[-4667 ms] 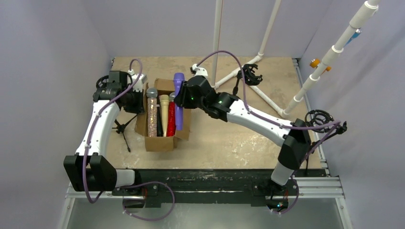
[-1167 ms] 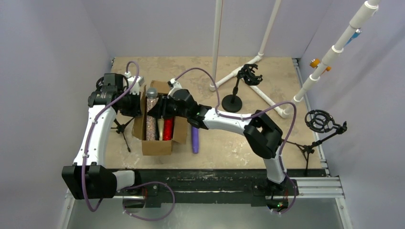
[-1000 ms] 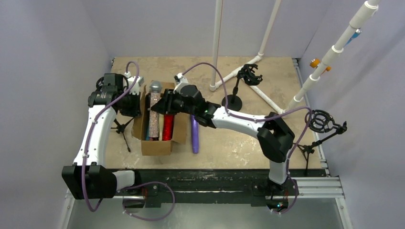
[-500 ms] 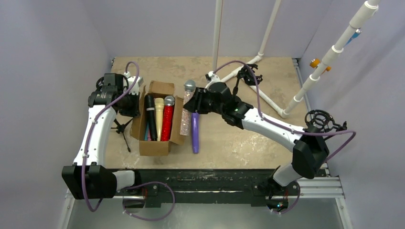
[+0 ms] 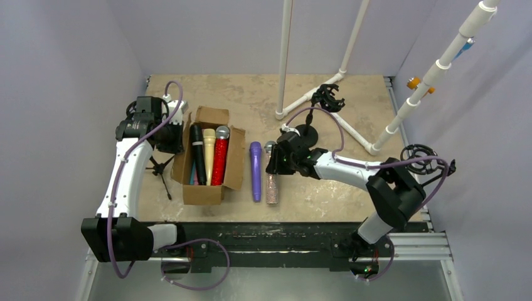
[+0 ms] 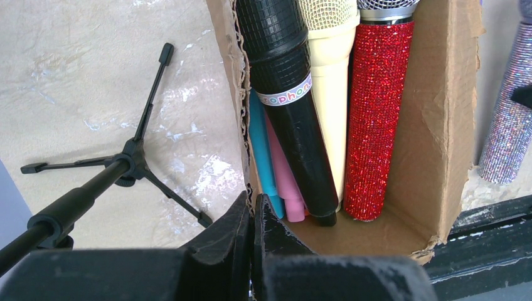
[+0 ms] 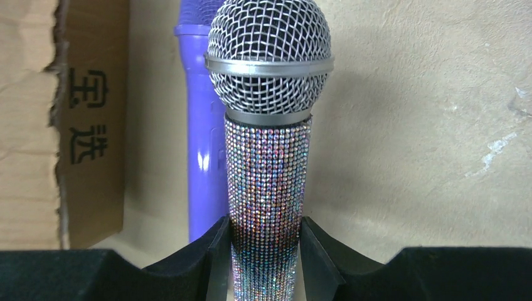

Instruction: Attach the microphones to the stand

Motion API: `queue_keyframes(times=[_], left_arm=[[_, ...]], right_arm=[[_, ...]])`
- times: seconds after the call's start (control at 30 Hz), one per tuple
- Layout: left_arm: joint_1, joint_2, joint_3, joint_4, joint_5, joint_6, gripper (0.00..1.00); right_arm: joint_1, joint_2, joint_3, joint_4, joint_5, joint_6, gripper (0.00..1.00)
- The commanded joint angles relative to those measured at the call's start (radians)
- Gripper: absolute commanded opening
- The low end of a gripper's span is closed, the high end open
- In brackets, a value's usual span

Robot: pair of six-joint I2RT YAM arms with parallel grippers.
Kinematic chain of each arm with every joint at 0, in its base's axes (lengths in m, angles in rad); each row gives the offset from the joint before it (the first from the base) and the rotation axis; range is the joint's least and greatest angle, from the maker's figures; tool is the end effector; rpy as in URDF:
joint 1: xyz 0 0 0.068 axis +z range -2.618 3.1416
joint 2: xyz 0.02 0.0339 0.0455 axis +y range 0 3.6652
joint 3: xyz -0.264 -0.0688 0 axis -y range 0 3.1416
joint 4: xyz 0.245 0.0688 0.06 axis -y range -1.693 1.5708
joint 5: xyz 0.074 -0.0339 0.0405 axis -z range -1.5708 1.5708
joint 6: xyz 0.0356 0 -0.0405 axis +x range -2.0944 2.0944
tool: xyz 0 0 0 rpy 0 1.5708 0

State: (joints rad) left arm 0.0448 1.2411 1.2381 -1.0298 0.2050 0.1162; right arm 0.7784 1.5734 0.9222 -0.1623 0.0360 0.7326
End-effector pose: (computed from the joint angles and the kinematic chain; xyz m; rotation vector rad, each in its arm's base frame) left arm 0.2356 0.0033 0.3291 0.1654 2.5782 -0.2075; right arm 0.2339 0.2288 0.1971 -0.0392 2.4900 0.6467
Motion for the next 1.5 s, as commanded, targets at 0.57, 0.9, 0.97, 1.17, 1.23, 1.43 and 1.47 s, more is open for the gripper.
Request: queue_keyframes(times=[0.57,0.9,0.97,1.17,1.23,1.43,1.47], left_arm=[[0.000,-0.070,0.021,0.006,0.049,0.000,0.00],[0.000,-0.086,-0.024,0.014,0.046,0.003,0.00],[0.000,-0.089,-0.036,0.016,0.053,0.003,0.00],[0.001,-0.088,-0.064,0.019,0.057,0.008,0.00],[0.002,-0.089,-0.065,0.020,0.062,0.009,0.00],[0.013,-0.088,-0.044,0.018,0.088,0.003,0.00],[0.015,-0.087,-0.042,0.016,0.088,0.005,0.00]], right_arm=[[0.108,0.265,0.214,0.098,-0.037,0.175,0.47],[0.076,0.097,0.219,0.027,0.045,0.175,0.65],[0.073,0.062,0.231,0.011,0.075,0.172,0.62],[0.101,0.007,0.331,-0.033,0.173,0.132,0.54],[0.129,0.032,0.406,-0.063,0.179,0.108,0.54],[0.209,0.215,0.656,-0.093,0.064,-0.002,0.54],[0.216,0.247,0.691,-0.091,0.045,-0.014,0.54]])
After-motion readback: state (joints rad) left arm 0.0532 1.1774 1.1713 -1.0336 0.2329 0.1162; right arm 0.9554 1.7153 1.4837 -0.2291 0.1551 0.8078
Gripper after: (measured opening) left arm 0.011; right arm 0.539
